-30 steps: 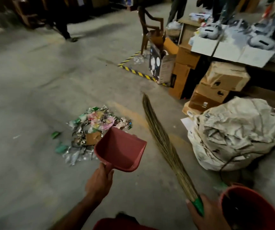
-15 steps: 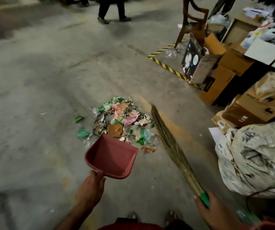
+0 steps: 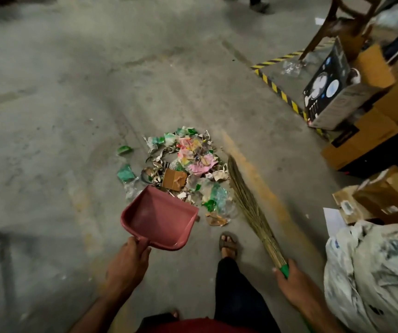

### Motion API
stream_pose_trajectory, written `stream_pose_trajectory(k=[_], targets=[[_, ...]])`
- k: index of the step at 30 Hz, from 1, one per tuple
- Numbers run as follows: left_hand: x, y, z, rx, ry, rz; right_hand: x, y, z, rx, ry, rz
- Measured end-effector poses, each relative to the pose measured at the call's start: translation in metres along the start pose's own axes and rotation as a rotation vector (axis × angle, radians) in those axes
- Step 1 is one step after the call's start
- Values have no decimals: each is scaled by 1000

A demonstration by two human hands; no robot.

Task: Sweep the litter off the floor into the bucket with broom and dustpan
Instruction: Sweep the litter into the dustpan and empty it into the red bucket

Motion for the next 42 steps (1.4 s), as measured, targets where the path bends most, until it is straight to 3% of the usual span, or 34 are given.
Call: stream_pose_trajectory(k=[9, 15, 21, 25, 29, 35, 42], targets=[[-120, 103, -56, -152, -9, 52, -190, -2, 23, 22, -337, -232], [-207, 90, -154, -198, -92, 191, -299, -11, -25, 113, -495, -300], [-255, 56, -249, -245, -221, 202, -365, -53, -105, 105, -589, -182], [-266, 43, -278, -237, -272, 271, -370, -77, -120, 1, -522, -97], [-276, 40, -283, -212, -246, 296, -364, -68, -106, -108, -436, -127], [-294, 34, -276, -218, -238, 268, -339, -38, -47, -10, -319, -142], [-315, 15, -286, -276, -270, 202, -306, -32, 3, -14, -57, -39]])
Point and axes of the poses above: each hand's wrist, its own x-axis away from the middle knuckle, its own z-axis out of the back of the hand, y = z × x, the point moved 7 cm from there along -x, towards the middle knuckle, and after that the axes turned 9 degrees about -z, right-handed, at the moved point
